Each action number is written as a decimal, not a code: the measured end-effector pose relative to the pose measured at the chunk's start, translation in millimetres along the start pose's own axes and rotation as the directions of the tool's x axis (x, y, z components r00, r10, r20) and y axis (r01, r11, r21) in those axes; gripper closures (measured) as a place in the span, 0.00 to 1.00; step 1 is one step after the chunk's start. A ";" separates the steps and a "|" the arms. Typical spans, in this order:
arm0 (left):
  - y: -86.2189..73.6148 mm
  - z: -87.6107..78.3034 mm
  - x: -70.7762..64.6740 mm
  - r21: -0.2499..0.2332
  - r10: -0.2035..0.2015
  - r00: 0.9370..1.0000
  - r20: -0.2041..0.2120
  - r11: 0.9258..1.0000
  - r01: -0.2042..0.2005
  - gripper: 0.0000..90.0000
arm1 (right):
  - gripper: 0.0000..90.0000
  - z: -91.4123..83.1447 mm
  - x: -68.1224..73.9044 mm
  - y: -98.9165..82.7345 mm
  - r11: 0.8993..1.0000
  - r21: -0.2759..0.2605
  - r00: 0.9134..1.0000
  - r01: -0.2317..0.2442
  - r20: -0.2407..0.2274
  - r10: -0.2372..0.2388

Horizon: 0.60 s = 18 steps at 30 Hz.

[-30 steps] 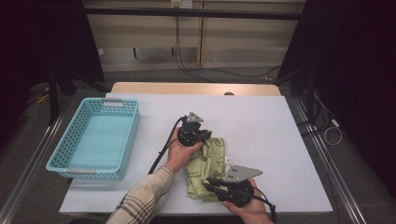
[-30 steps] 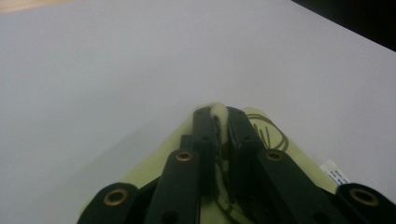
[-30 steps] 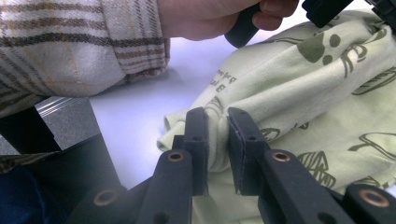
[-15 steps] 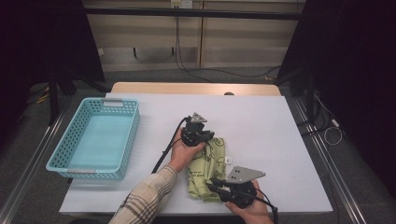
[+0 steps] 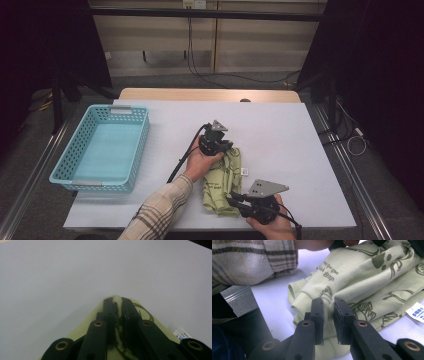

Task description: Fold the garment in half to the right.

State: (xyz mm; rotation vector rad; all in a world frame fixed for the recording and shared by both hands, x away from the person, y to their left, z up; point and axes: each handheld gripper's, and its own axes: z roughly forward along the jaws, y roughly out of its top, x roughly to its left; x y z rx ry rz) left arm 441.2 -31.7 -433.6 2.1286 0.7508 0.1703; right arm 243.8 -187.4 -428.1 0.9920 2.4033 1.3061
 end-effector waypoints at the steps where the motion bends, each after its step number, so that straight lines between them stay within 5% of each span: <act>1: -0.1 1.0 -0.6 0.004 -0.005 1.000 0.004 1.000 0.005 0.93 | 0.88 -0.2 -0.1 -0.3 1.000 0.002 1.000 0.001 0.004 -0.001; 18: 5.2 6.2 -2.7 0.032 0.007 1.000 0.004 0.999 -0.007 0.89 | 0.87 -1.3 -1.3 -5.5 1.000 0.015 1.000 -0.013 0.006 0.013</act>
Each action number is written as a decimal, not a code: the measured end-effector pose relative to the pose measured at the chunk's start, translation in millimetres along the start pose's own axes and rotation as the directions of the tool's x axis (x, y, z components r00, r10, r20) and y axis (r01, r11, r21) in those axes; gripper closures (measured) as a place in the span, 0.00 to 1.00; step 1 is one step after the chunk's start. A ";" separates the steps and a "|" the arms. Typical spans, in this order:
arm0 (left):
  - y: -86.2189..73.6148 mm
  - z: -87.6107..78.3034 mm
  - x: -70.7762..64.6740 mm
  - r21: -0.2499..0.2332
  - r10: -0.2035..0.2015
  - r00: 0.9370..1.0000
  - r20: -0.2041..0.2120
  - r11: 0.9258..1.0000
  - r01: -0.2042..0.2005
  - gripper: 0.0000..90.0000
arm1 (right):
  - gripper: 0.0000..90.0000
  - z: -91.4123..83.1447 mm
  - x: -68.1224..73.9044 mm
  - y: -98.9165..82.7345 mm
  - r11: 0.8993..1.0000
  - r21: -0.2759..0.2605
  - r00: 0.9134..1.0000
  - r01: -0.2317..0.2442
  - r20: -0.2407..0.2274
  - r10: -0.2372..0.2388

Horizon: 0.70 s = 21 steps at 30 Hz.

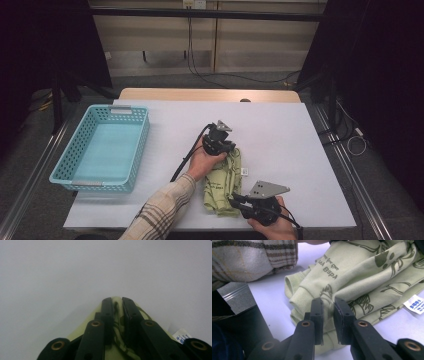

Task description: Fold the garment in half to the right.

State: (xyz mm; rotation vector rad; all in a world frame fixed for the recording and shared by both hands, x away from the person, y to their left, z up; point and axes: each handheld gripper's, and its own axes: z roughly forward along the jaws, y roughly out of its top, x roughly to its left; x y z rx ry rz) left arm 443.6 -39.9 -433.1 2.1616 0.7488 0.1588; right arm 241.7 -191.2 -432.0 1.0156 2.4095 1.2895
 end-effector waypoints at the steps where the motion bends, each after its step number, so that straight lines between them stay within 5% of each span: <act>1: 0.0 -1.0 0.9 -0.009 0.002 1.000 0.004 1.000 -0.002 0.88 | 0.87 -0.6 -0.4 -0.1 1.000 -0.003 1.000 0.004 -0.002 -0.004; 4: 0.3 -3.8 1.4 -0.027 -0.029 0.999 0.016 0.999 0.029 0.81 | 0.85 -2.3 -1.3 0.5 1.000 -0.016 1.000 -0.001 -0.006 0.001; 13: 1.1 -14.6 8.4 -0.076 -0.038 0.999 0.005 0.996 0.038 0.64 | 0.72 -6.1 -5.6 1.0 0.999 -0.047 1.000 -0.012 -0.008 0.012; 15: 0.1 -16.3 9.4 -0.080 -0.070 0.998 0.009 0.994 0.070 0.59 | 0.68 -7.1 -6.7 1.3 0.998 -0.055 1.000 -0.016 -0.001 0.016; 21: -2.5 -20.5 14.4 -0.102 -0.066 0.998 -0.009 0.993 0.065 0.46 | 0.64 -7.4 -9.6 1.2 0.999 -0.051 1.000 -0.018 0.013 0.018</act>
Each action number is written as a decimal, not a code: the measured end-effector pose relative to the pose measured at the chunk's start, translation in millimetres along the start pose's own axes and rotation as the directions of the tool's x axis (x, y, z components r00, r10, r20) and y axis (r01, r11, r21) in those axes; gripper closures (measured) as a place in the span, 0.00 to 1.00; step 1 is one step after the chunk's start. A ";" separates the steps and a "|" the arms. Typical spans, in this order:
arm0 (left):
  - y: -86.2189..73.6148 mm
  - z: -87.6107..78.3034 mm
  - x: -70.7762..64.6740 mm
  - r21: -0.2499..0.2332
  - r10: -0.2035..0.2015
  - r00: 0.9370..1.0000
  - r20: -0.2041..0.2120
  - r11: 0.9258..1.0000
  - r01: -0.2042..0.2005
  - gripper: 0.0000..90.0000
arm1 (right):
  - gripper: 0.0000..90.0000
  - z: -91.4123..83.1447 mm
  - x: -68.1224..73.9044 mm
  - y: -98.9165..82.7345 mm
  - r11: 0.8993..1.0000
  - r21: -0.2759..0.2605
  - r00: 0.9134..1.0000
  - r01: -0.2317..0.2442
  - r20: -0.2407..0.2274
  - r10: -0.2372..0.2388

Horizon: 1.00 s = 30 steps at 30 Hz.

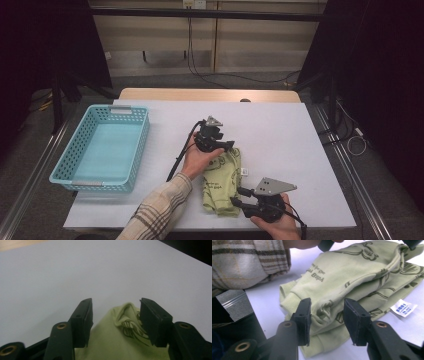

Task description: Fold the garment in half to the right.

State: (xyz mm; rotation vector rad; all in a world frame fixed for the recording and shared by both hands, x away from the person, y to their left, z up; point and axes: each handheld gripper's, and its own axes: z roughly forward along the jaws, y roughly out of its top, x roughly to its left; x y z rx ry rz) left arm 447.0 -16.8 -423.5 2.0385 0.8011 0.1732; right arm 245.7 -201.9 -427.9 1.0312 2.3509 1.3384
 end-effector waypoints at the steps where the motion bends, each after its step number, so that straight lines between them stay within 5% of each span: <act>1: 0.0 -1.2 1.3 -0.005 -0.004 1.000 -0.006 1.000 0.004 0.43 | 0.62 -0.2 -0.7 -0.1 1.000 0.000 1.000 -0.004 0.001 0.004; 12: -6.6 -15.6 8.5 -0.034 -0.045 0.999 -0.013 0.998 0.045 0.20 | 0.40 -4.2 -7.3 2.6 0.999 -0.035 0.999 -0.025 0.021 0.025; 25: -16.3 -45.3 14.5 -0.093 -0.029 0.999 -0.031 0.995 0.026 0.06 | 0.26 -9.1 -20.4 8.7 0.995 -0.083 0.997 -0.052 0.047 0.056; 30: -23.3 -56.7 16.7 -0.083 0.025 0.999 -0.046 0.996 -0.029 0.05 | 0.22 -8.8 -23.0 9.7 0.995 -0.085 0.997 -0.058 0.048 0.062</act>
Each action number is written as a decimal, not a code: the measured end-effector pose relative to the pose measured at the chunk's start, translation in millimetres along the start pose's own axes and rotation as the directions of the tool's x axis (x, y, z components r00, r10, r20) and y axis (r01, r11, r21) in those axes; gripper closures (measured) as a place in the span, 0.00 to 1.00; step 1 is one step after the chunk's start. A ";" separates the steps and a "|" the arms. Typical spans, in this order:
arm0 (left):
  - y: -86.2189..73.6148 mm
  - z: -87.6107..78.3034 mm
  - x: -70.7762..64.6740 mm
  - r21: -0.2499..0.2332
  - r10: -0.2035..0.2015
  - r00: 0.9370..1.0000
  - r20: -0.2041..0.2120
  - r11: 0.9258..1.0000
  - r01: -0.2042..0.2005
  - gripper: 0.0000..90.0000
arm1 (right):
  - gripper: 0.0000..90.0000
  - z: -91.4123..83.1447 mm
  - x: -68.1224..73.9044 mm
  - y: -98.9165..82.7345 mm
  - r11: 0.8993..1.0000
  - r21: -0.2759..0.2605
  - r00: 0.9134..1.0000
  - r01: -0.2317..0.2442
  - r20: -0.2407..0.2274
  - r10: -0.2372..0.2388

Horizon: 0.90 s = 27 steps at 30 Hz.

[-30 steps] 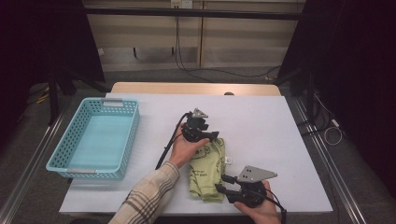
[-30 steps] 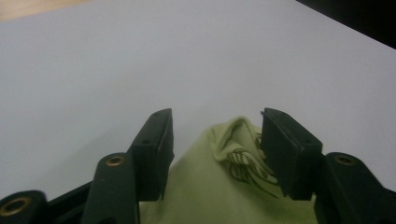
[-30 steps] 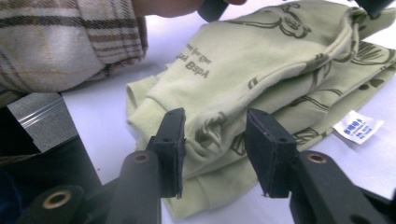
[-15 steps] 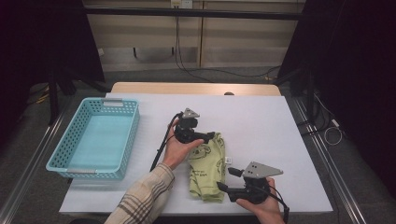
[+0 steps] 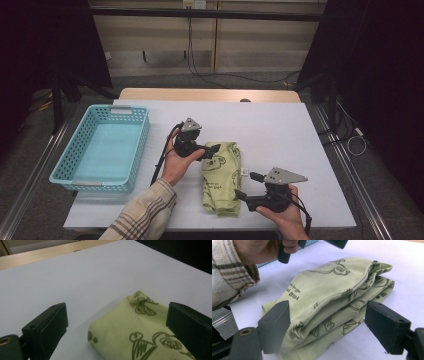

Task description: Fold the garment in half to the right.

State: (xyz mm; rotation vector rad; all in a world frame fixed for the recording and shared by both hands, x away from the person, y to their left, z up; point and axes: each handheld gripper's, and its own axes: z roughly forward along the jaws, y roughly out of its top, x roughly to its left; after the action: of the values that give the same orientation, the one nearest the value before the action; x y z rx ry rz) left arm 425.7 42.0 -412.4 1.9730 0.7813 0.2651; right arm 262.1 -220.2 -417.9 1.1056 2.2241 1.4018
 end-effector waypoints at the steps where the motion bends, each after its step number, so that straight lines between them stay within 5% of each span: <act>1: -1.6 -2.4 -0.4 -0.009 -0.009 1.000 -0.003 1.000 0.009 0.05 | 0.21 0.0 -0.1 0.2 1.000 -0.002 1.000 0.003 -0.001 -0.003; 11: -15.3 -26.6 -5.5 -0.021 0.025 0.999 -0.037 0.999 -0.026 0.04 | 0.18 -4.8 0.4 1.8 1.000 -0.022 1.000 0.001 -0.009 -0.001; 15: -22.9 -39.4 -6.7 -0.063 -0.004 0.994 -0.113 0.998 -0.003 0.05 | 0.19 -6.4 0.8 1.9 1.000 -0.011 1.000 0.014 0.008 -0.014; 18: -26.1 -49.1 -4.2 -0.075 -0.025 0.997 -0.071 0.997 0.019 0.06 | 0.20 -6.8 0.3 2.4 1.000 -0.007 1.000 0.018 0.003 -0.018; 27: -50.4 -76.7 -4.7 -0.096 -0.017 0.994 -0.104 0.995 0.007 0.05 | 0.20 -5.2 -1.6 3.9 1.000 0.014 0.996 0.016 -0.083 -0.015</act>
State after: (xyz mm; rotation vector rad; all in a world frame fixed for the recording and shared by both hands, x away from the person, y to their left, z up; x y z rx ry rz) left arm 364.1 110.2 -415.0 1.8762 0.8327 0.3946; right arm 261.9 -223.8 -412.2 1.0503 2.2985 1.4531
